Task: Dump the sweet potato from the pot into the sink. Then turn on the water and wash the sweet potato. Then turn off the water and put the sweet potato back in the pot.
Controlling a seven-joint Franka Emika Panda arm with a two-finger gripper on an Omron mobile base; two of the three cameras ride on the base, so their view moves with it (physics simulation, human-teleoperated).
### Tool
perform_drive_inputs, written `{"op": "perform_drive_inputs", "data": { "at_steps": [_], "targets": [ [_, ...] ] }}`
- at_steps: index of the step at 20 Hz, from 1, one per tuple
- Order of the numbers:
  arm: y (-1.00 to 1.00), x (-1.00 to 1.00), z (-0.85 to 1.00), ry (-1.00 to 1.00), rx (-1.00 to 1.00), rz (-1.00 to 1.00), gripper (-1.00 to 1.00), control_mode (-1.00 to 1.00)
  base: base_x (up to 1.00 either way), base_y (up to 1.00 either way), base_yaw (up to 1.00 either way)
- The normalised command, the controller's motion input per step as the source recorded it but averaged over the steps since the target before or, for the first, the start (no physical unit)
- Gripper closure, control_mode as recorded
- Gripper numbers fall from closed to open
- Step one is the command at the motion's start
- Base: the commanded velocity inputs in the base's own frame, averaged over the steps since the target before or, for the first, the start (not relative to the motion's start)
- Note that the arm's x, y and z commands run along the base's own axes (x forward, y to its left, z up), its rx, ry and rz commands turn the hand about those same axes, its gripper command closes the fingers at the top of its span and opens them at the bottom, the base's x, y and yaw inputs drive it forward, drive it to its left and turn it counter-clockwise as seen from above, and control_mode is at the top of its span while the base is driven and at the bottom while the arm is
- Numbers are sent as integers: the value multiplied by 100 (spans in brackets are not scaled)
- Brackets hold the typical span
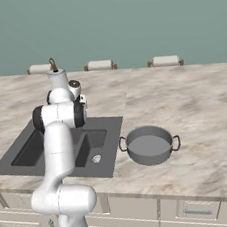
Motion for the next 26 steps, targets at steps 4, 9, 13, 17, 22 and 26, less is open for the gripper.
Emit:
{"op": "perform_drive_inputs", "data": {
  "at_steps": [4,9,13,17,22,26],
  "targets": [
    [-36,0,-18,4,1,-11,100,-100,0,0,0],
    [-51,0,-22,7,3,-15,100,-100,0,0,0],
    [-62,0,-22,8,5,-14,100,-100,0,0,0],
    [-69,0,-21,10,7,-13,100,-100,0,0,0],
    [-74,0,-20,11,9,-11,100,-100,0,0,0],
    [-77,0,-17,11,11,-10,100,-100,0,0,0]
  ]
}}
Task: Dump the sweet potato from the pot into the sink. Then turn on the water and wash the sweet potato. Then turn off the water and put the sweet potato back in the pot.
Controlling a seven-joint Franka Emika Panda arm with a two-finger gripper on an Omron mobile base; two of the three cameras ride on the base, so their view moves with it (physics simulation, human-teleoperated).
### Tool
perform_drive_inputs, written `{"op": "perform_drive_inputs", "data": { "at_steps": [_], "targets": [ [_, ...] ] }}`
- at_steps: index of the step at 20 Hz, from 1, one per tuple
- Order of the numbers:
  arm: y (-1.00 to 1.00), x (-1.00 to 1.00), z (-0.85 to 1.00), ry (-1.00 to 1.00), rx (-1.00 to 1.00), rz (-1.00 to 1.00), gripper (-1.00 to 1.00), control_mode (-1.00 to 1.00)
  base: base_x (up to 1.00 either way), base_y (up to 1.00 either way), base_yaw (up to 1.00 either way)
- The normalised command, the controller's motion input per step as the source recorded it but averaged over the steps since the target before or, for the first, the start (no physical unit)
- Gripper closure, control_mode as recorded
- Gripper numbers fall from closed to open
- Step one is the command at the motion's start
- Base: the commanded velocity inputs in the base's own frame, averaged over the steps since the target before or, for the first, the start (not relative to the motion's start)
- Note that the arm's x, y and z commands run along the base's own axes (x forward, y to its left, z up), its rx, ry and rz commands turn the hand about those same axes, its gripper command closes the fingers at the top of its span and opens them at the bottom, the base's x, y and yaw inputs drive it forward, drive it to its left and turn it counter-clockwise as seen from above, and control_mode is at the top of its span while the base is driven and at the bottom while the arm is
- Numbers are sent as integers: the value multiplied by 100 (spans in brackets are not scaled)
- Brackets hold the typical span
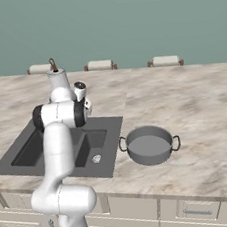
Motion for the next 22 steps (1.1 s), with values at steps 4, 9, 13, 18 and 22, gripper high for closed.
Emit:
{"op": "perform_drive_inputs", "data": {
  "at_steps": [4,9,13,18,22],
  "targets": [
    [-61,0,-8,9,10,-10,100,-100,0,0,0],
    [-17,-10,0,1,9,-8,100,-100,0,0,0],
    [0,-19,0,0,6,-5,100,-100,0,0,0],
    [2,-23,5,0,7,-1,100,-100,0,0,0],
    [20,-6,15,6,11,0,100,-100,0,0,0]
  ]
}}
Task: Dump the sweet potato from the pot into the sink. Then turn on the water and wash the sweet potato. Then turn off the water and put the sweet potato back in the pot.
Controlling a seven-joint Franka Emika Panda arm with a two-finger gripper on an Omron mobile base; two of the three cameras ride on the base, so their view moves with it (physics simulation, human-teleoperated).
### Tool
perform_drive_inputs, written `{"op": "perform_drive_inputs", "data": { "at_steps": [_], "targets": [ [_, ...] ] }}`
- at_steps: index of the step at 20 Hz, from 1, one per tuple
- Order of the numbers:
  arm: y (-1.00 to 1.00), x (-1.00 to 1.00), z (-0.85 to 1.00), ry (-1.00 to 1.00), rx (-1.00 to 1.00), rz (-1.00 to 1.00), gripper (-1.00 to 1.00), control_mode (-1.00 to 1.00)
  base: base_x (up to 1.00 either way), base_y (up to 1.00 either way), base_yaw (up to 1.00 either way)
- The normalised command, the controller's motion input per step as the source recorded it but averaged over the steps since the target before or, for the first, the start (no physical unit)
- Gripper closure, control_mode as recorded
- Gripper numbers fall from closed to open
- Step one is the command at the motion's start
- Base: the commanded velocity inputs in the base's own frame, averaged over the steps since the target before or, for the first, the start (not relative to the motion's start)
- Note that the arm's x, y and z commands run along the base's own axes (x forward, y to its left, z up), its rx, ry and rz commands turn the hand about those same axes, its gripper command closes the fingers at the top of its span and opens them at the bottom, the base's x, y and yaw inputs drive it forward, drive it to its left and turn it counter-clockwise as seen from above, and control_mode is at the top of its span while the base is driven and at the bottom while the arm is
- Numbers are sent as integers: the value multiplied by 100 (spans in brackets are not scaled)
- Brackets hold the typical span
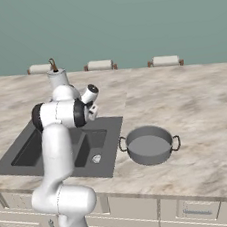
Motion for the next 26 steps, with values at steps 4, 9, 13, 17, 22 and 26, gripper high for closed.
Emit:
{"op": "perform_drive_inputs", "data": {
  "at_steps": [4,9,13,17,22,26],
  "targets": [
    [26,2,11,12,10,0,100,-100,0,0,0],
    [24,9,1,12,2,0,100,-100,0,0,0],
    [7,3,0,8,0,0,100,-100,0,0,0],
    [0,4,0,7,0,0,100,-100,0,0,0],
    [2,3,0,10,0,0,-100,-100,0,0,0],
    [0,5,-4,12,0,0,-100,-100,0,0,0]
  ]
}}
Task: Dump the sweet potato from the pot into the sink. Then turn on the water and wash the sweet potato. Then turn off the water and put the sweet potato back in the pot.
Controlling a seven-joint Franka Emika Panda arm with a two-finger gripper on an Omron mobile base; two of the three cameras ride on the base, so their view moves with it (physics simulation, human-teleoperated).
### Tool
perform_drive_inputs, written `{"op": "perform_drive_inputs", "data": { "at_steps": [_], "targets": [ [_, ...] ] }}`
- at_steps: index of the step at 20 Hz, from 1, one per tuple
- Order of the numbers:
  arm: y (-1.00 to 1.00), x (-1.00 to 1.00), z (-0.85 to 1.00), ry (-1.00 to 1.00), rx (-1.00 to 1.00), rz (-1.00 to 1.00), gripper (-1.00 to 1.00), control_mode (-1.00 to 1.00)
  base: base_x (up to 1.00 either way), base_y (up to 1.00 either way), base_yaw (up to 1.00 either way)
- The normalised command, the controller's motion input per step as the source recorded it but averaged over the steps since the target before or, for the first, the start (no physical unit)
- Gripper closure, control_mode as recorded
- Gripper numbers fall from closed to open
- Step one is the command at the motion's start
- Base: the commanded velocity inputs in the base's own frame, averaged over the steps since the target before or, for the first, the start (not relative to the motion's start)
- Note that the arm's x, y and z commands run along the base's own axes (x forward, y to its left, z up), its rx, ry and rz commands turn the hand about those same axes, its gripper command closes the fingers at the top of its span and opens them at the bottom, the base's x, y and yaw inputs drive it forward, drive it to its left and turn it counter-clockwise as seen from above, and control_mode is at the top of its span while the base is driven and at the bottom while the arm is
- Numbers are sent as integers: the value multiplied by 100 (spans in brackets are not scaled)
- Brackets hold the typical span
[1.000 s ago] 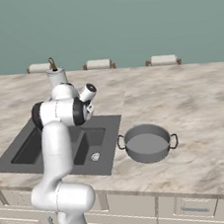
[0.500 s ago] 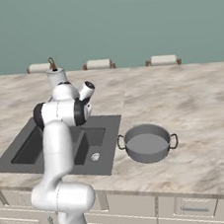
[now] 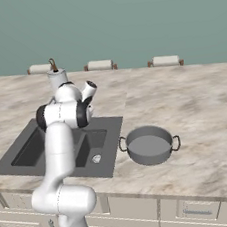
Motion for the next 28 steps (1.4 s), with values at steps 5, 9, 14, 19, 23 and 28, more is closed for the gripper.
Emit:
{"op": "perform_drive_inputs", "data": {
  "at_steps": [5,9,14,19,23,28],
  "targets": [
    [0,11,-14,9,0,0,-100,-100,0,0,0],
    [0,8,-13,8,0,0,-100,-100,0,0,0],
    [0,0,-17,12,0,0,-100,-100,0,0,0],
    [0,0,-14,10,0,0,-100,-100,0,0,0],
    [0,0,-6,11,0,0,-100,-100,0,0,0],
    [0,-23,-16,9,0,0,-100,-100,0,0,0]
  ]
}}
